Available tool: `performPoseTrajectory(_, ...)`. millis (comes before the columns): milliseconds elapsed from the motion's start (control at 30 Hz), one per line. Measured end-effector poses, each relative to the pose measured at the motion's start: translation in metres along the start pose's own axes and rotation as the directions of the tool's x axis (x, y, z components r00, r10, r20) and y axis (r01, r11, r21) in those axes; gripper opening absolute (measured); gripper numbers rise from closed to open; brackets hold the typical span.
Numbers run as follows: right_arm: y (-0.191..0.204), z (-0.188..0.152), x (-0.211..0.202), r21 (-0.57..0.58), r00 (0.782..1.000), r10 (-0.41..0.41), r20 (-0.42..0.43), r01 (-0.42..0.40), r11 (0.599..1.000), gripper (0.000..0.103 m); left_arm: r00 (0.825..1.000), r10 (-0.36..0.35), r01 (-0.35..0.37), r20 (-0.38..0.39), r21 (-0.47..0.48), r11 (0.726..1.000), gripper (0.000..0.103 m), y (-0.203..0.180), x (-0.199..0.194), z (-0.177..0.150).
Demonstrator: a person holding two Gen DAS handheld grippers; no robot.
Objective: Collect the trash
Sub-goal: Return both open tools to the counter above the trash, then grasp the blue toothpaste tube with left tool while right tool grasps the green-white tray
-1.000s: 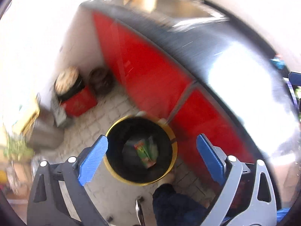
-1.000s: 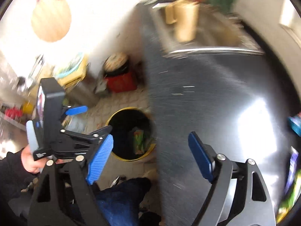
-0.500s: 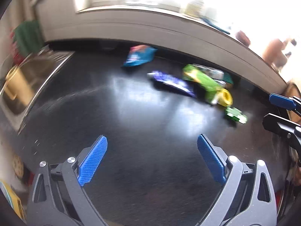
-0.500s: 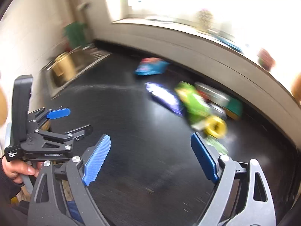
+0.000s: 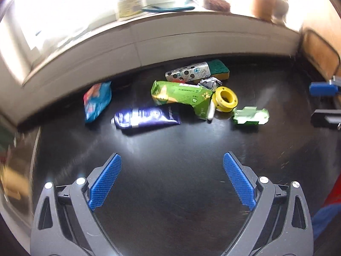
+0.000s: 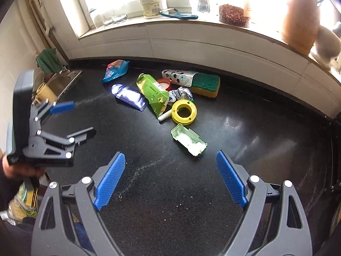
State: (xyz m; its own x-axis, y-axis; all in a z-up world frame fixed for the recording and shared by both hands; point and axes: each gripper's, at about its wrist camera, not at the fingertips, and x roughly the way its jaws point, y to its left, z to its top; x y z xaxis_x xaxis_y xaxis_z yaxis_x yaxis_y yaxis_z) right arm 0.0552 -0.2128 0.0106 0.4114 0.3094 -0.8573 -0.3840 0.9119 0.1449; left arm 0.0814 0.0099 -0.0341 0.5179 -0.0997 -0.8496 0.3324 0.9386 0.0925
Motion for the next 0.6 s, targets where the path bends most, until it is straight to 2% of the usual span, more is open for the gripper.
performPoseTrajectory(100, 0.0, 0.007, 0.014, -0.016, 1.0, -0.001, -0.025, 0.001, 1.0, 0.084, 1.0, 0.013, -0.013, 0.005, 0.169, 0.985, 0.094, 0.017, 0.024, 0.013)
performPoseTrajectory(133, -0.002, 0.011, 0.021, -0.017, 0.999, 0.006, -0.038, -0.007, 1.0, 0.084, 1.0, 0.002, -0.005, 0.014, 0.238, 0.971, 0.094, 0.024, 0.034, 0.017)
performPoseTrajectory(200, -0.008, 0.016, 0.036, -0.01, 0.998, 0.026, -0.061, -0.026, 1.0, 0.084, 1.0, -0.021, 0.019, -0.001, 0.361, 0.932, 0.094, 0.034, 0.056, 0.025)
performPoseTrajectory(300, -0.016, 0.02, 0.055, -0.014, 0.995, 0.024, -0.101, -0.026, 1.0, 0.084, 0.997, -0.042, 0.067, -0.061, 0.489, 0.87, 0.093, 0.048, 0.091, 0.038)
performPoseTrajectory(367, -0.021, 0.022, 0.07, -0.021, 0.991, 0.021, -0.134, -0.024, 1.0, 0.084, 0.992, -0.083, 0.124, -0.1, 0.527, 0.841, 0.093, 0.055, 0.109, 0.045)
performPoseTrajectory(467, -0.028, 0.025, 0.091, -0.03, 0.984, 0.019, -0.179, -0.025, 0.999, 0.084, 0.984, -0.133, 0.176, -0.117, 0.585, 0.791, 0.093, 0.065, 0.132, 0.055)
performPoseTrajectory(600, -0.032, 0.029, 0.115, -0.065, 0.972, 0.028, -0.233, -0.045, 0.997, 0.084, 0.963, -0.19, 0.27, -0.193, 0.639, 0.72, 0.093, 0.07, 0.157, 0.057)
